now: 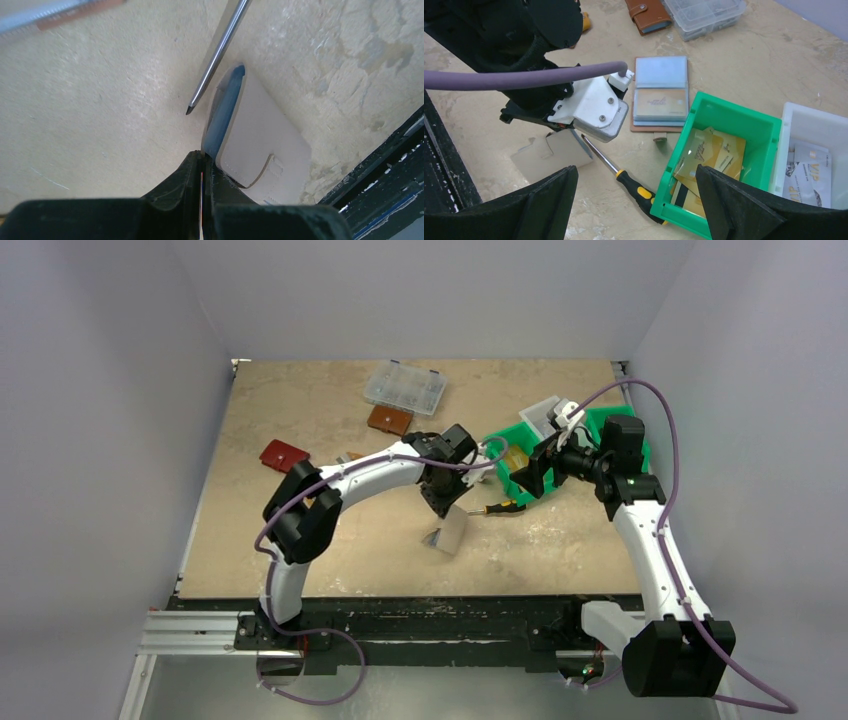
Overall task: Take the credit cards out of the card holder
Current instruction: Place the card holder at the center of the board.
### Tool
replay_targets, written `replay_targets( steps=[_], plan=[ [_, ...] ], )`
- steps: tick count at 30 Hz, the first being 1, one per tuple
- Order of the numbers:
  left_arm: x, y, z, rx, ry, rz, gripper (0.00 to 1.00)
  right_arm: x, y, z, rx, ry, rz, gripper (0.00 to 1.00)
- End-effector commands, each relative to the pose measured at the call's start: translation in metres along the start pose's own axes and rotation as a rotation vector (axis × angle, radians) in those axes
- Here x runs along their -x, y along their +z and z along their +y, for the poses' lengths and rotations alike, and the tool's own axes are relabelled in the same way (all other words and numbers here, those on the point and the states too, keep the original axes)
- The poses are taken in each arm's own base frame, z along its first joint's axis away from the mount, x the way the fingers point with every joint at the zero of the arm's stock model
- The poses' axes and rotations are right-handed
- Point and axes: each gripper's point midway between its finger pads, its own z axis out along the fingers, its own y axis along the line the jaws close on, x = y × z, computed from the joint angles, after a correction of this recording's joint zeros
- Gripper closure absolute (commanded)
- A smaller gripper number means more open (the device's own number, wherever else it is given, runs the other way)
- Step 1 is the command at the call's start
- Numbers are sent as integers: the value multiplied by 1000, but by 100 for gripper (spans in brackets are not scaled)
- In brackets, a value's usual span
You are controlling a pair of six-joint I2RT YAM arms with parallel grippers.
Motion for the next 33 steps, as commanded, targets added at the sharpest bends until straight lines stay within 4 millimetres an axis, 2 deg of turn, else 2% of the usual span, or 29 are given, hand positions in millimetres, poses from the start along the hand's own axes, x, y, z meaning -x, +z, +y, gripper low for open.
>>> replay_targets(
  steps=[1, 6, 13, 21, 25, 28, 33],
  plan=[
    [-12, -10, 2, 2, -76, -4, 100, 19, -5, 4, 14, -49, -36, 1],
    [-17, -22, 7, 5, -163, -52, 100, 18, -4, 4, 16, -48, -34, 1],
    [-24, -37, 16, -13, -270, -152, 94, 17, -3, 4, 22, -46, -30, 1],
    [-36, -39, 13, -54, -412, -246, 89, 16, -3, 4, 26, -43, -26, 1],
    [-35, -47, 11, -60, -491, -354, 81, 14, -2, 4, 30, -43, -23, 1],
    [-37, -58, 17, -25, -565, -447, 68, 13, -1, 5, 34, -43, -19, 1],
    [-40, -89, 23, 19, -659, -655, 59, 11, 0, 6, 46, -48, -11, 1]
  ],
)
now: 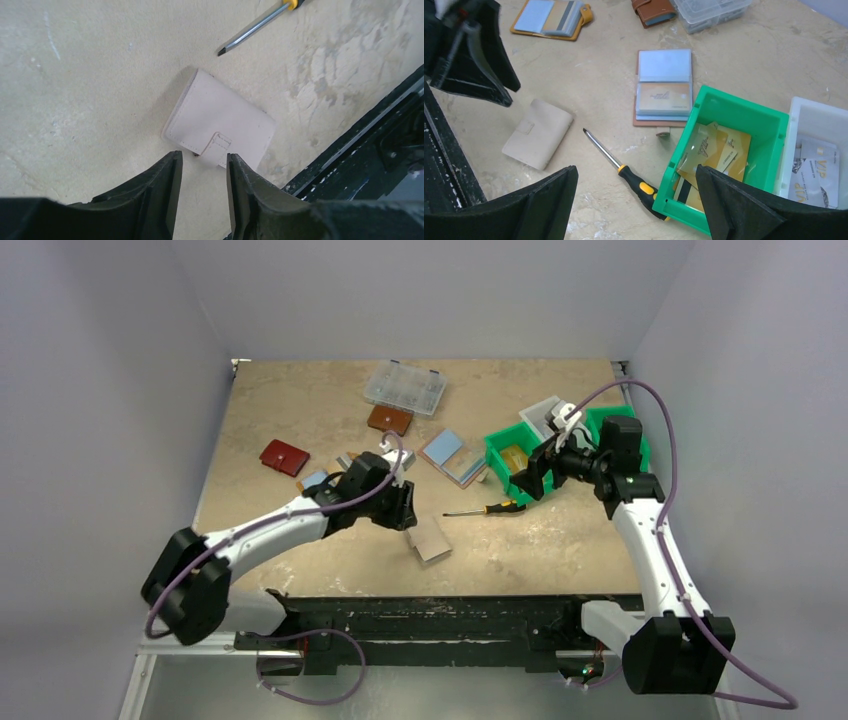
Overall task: Take the credit cards out of the card holder
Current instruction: Place the card holder at the center of the board.
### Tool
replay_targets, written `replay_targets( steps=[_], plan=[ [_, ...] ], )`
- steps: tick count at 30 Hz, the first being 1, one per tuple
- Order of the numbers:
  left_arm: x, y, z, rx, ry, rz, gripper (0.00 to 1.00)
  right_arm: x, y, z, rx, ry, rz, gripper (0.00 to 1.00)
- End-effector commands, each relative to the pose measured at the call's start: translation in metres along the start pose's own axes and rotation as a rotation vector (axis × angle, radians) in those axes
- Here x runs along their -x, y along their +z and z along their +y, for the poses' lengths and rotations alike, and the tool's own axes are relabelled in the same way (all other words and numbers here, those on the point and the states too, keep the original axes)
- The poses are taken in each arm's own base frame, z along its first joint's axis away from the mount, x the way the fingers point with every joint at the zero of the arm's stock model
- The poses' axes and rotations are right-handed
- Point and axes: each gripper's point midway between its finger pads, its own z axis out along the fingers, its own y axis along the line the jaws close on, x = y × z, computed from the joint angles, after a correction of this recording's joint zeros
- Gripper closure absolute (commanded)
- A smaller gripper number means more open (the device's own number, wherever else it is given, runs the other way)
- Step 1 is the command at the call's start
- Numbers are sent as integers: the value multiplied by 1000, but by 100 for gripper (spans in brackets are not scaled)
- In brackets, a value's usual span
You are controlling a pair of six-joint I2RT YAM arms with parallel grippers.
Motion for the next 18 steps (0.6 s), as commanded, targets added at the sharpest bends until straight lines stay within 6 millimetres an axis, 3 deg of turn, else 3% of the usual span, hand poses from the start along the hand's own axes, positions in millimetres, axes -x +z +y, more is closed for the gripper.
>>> replay_targets(
  steps=[1, 3, 5, 9, 11, 18],
  plan=[
    [49, -34, -10, -46, -115, -328, 57, 15, -1, 5, 39, -53, -29, 1],
    [49, -49, -9, -58, -147, -409, 49, 14, 2, 9, 51, -60, -26, 1],
    [54, -65, -12, -102, -186, -514, 35, 11, 7, 18, 78, -84, -16, 1],
    [40, -81, -1, -122, -337, -613, 6, -2, 20, 44, 160, -209, 23, 1],
    [31, -83, 2, -142, -403, -624, 1, -12, 26, 61, 223, -299, 35, 1],
    [12, -80, 3, -206, -547, -615, 0, -58, 23, 128, 591, -789, -22, 1]
  ],
)
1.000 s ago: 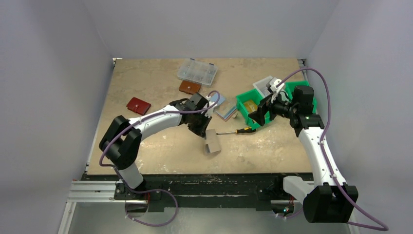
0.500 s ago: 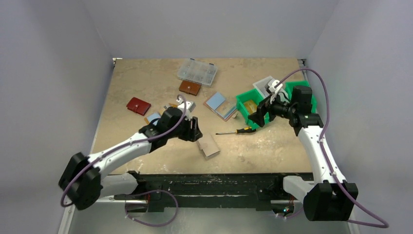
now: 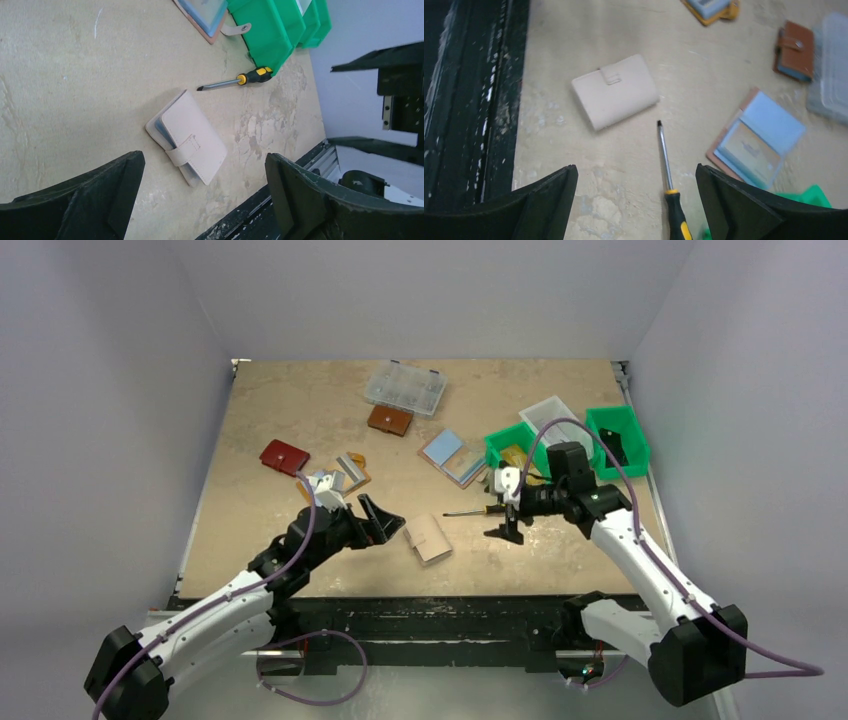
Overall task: Take the credit cards out of the card holder
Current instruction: Place the card holder at the center of the board, then open the card holder at the center of the board.
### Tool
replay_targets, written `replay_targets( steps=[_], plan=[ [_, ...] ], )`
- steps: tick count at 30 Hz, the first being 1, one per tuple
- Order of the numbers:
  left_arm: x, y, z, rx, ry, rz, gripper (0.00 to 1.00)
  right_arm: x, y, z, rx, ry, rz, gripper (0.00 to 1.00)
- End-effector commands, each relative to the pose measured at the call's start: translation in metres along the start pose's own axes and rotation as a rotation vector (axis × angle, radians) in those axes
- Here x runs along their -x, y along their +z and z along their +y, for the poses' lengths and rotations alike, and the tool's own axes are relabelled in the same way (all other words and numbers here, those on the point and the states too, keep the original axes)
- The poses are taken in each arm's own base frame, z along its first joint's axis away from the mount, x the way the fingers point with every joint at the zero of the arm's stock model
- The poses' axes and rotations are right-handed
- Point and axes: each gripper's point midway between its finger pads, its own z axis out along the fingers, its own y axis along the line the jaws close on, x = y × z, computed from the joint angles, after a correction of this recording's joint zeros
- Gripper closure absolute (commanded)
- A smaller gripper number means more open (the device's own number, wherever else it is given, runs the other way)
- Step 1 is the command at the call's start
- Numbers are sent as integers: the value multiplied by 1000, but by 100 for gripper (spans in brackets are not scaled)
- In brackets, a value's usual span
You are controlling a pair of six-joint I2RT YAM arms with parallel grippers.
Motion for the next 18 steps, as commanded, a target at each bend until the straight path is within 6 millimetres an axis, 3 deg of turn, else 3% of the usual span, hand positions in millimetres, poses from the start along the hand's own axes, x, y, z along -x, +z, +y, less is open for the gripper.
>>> replay_targets(
  steps=[1, 8, 14, 18],
  plan=[
    [10, -1, -8, -36, -131, -62, 1, -2, 11, 44, 220, -370, -50, 1],
    [2, 1, 9, 4, -186, -73, 1, 3, 73, 56, 202, -425, 44, 1],
    [-1, 2, 16, 29, -239, -79, 2, -5, 100, 83, 220, -500, 80, 3],
    [-4, 4, 17, 18, -282, -82, 3, -8, 122, 99, 201, -537, 113, 9]
  ],
)
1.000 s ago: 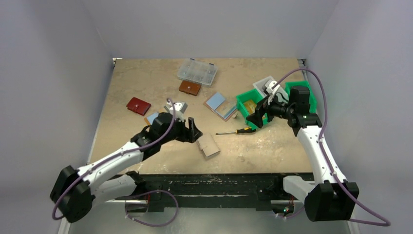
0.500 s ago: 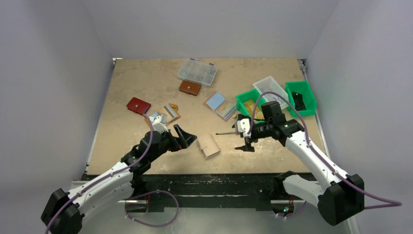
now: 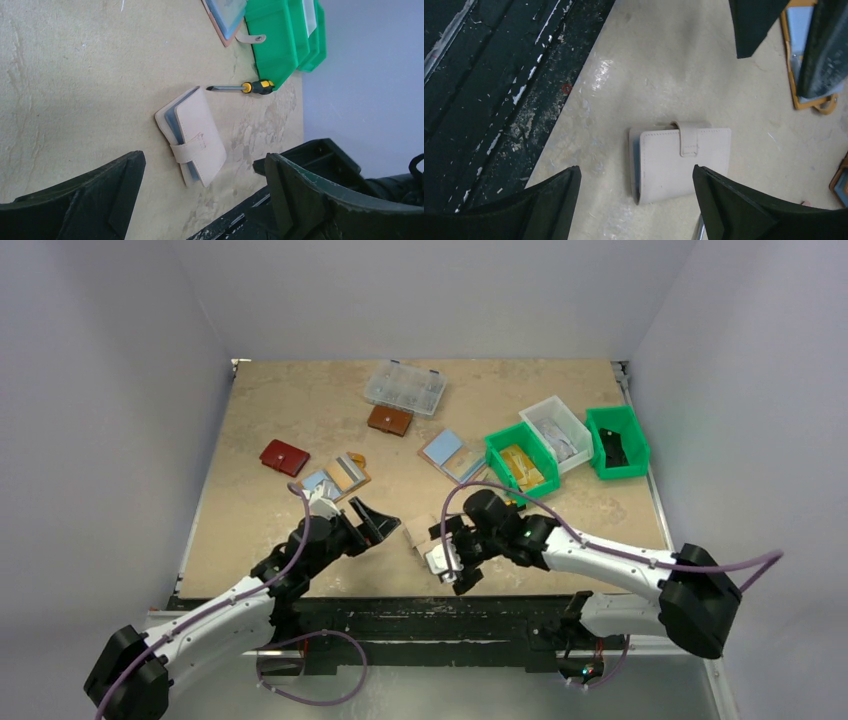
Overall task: Take the credit cards out of the card holder
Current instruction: Open the card holder at the center of the board.
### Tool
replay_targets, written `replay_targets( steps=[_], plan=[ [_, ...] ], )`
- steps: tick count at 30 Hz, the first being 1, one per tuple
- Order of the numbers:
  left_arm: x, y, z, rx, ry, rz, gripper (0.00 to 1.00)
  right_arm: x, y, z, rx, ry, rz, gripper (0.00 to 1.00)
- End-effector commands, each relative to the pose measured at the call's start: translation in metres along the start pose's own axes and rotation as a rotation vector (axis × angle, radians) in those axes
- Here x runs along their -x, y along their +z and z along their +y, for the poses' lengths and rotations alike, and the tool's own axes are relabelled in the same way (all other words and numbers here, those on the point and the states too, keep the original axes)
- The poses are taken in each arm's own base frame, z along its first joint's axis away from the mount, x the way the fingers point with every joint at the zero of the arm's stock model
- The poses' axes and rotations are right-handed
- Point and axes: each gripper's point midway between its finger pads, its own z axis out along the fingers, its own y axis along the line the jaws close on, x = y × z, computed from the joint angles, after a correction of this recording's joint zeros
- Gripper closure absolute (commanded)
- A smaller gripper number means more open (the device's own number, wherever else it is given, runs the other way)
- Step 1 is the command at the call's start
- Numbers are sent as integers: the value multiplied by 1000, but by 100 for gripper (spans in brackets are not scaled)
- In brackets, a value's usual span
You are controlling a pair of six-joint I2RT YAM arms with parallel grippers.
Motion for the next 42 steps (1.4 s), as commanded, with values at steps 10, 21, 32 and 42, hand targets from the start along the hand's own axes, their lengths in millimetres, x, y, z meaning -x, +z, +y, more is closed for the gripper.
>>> replay_targets(
  steps=[10, 21, 32, 42],
  plan=[
    [2, 6, 1, -29, -102, -37, 3, 7, 54, -13, -200, -98, 168, 26],
    [-4, 2, 7, -28, -108, -24, 4, -11, 55, -29, -308, -88, 265, 44],
    [-4, 0, 8, -30, -111, -21, 4, -17, 62, -16, -244, -83, 278, 46],
    [-6, 1, 9, -33, -115, -16, 4, -26, 60, -29, -326, -73, 325, 49]
  ],
)
